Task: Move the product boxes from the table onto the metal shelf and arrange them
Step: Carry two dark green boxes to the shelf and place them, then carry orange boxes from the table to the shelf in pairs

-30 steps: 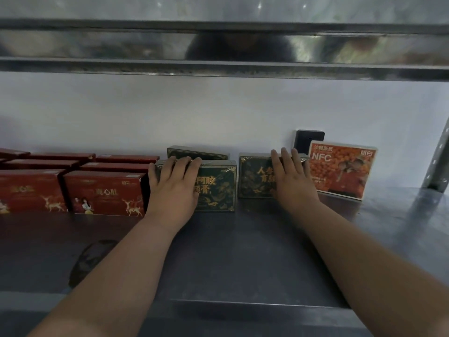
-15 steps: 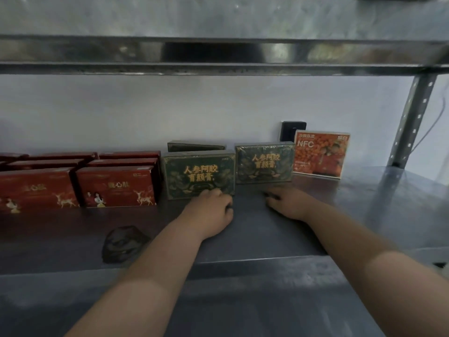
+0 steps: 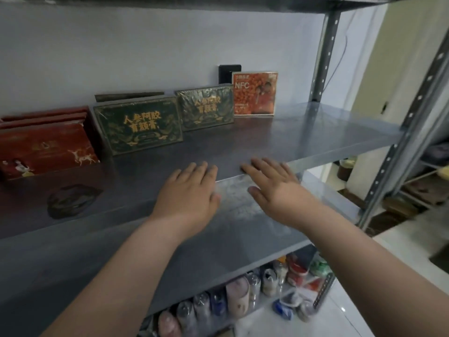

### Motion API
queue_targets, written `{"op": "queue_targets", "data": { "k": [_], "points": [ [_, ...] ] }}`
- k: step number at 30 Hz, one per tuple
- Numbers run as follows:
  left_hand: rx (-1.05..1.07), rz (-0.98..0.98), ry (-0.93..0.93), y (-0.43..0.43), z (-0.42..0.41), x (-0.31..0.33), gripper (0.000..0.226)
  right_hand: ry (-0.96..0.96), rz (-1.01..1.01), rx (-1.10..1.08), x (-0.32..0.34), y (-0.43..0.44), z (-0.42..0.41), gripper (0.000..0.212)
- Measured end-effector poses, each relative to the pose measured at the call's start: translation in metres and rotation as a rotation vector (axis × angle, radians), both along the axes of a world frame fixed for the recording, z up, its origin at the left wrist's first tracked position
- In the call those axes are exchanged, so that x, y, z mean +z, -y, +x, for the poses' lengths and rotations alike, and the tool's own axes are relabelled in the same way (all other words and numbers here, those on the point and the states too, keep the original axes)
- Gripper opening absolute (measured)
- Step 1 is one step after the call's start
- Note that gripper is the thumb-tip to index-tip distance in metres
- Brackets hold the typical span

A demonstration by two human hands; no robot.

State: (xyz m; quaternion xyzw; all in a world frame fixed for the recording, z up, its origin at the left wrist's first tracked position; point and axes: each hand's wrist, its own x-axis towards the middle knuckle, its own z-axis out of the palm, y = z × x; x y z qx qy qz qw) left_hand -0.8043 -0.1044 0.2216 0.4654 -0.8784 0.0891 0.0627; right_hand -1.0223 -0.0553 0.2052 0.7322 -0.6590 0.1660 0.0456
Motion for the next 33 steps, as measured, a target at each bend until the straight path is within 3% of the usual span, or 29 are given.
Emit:
{"op": "queue_targets", "data": {
  "k": [4, 6, 11, 18, 22, 33],
  "points": [
    [-0.157, -0.111, -0.037, -0.048, -0.005, -0.033, 0.069, 0.029, 0.09, 0.031, -0.035, -0.077, -0.003, 0.076],
    [-0.274, -0.098, -0.07, -0.072, -0.012, -0.057, 0.061, 0.085, 0.165, 0.007, -0.056, -0.112, -0.008, 0.065],
    [-0.36, 0.17, -0.164, -0.137, -0.051, -0.124, 0.041, 0.109, 0.328, -0.065, -0.121, -0.189, -0.036, 0.04],
    [-0.461, 0.474, 0.189, -0.216, -0.109, -0.207, 0.053, 0.139, 0.6, -0.152, -0.215, -0.301, -0.075, 0.037],
    [-0.605, 0.6, 0.299, -0.247, -0.143, -0.237, 0.047, 0.21, 0.697, -0.248, -0.251, -0.368, -0.085, 0.038],
    [-1.3, 0.534, 0.482, -0.304, -0.227, -0.274, 0.044, 0.46, 0.753, -0.884, -0.271, -0.496, -0.036, 0.043]
  ]
}}
